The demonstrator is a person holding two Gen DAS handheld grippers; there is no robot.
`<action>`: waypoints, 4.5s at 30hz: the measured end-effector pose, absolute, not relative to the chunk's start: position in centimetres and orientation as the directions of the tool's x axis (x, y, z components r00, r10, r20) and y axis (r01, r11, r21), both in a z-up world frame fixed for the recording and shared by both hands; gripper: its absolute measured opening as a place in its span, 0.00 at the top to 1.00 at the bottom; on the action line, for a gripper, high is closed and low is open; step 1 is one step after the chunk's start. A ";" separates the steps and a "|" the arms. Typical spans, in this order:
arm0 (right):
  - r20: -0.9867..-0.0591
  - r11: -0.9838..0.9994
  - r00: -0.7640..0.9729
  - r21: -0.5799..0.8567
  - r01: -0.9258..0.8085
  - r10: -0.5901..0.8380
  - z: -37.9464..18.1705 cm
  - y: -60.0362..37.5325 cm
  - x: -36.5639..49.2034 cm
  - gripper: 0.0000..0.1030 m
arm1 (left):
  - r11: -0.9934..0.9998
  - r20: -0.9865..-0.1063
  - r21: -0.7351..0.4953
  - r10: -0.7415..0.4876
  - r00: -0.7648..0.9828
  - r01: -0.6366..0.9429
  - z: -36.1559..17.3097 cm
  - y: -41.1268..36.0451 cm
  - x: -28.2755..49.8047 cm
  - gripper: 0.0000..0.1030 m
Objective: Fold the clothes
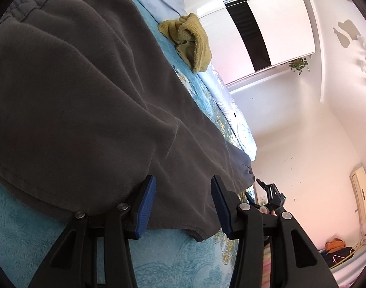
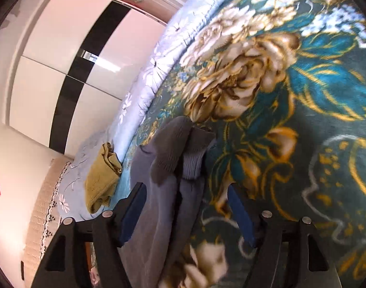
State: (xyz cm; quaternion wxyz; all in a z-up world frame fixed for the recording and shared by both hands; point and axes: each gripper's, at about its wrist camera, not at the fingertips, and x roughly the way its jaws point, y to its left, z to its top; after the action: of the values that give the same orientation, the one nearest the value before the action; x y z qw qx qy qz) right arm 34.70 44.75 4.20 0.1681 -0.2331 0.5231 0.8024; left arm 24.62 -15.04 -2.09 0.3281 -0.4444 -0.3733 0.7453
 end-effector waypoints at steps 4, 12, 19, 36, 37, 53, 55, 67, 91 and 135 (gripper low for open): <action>-0.544 -0.352 -0.838 0.791 -0.500 -0.033 3.6 46.1 32.3 0.29 | -0.504 -0.416 -0.850 0.821 -0.391 -0.154 -2.2 -15.2 24.9 0.53; -0.556 -0.359 -0.831 0.775 -0.520 0.004 3.1 46.6 30.1 0.29 | -0.505 -0.416 -0.849 0.820 -0.392 -0.154 -2.2 -15.0 24.6 0.53; -0.548 -0.409 -0.836 0.758 -0.508 0.023 3.7 46.6 30.1 0.68 | -0.510 -0.423 -0.846 0.819 -0.389 -0.155 -2.0 -14.7 24.1 0.53; -0.430 -0.959 -0.879 -0.267 -0.096 0.208 12.6 14.8 27.1 0.77 | -0.527 -0.436 -0.834 0.810 -0.392 -0.162 -2.1 -14.8 24.4 0.53; -0.458 -0.953 -0.867 -0.297 -0.059 0.197 11.7 13.6 26.8 0.77 | -0.527 -0.436 -0.834 0.810 -0.392 -0.162 -2.1 -14.8 24.4 0.53; -0.616 -0.955 -0.777 -0.136 0.265 -0.127 9.0 8.0 27.3 0.44 | -0.534 -0.439 -0.828 0.807 -0.394 -0.170 -2.2 -14.9 24.8 0.53; -0.604 -0.966 -0.783 -0.082 0.245 -0.148 9.8 9.2 27.4 0.44 | -0.539 -0.442 -0.823 0.805 -0.396 -0.177 -2.1 -14.9 24.8 0.53; -0.624 -0.948 -0.774 0.170 -0.267 0.106 10.9 26.5 25.8 0.42 | -0.503 -0.379 -0.807 0.844 -0.380 -0.310 1.4 -10.9 25.7 0.48; -0.575 -0.951 -0.811 0.298 -0.081 -0.111 10.3 24.6 25.9 0.42 | -0.473 -0.359 -0.857 0.832 -0.423 -0.203 0.9 -4.3 22.4 0.82; -0.706 -0.998 -0.708 0.047 -0.030 -0.012 7.3 20.4 24.6 0.48 | -0.350 -0.373 -0.906 0.393 -0.840 0.238 -2.6 -28.9 33.7 0.30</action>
State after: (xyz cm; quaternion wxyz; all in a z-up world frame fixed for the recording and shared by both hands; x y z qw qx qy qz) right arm 24.56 20.36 7.31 0.0051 -0.3820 0.0275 0.9237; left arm 33.70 -28.86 -2.62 0.0503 -0.2780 -0.5677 0.7732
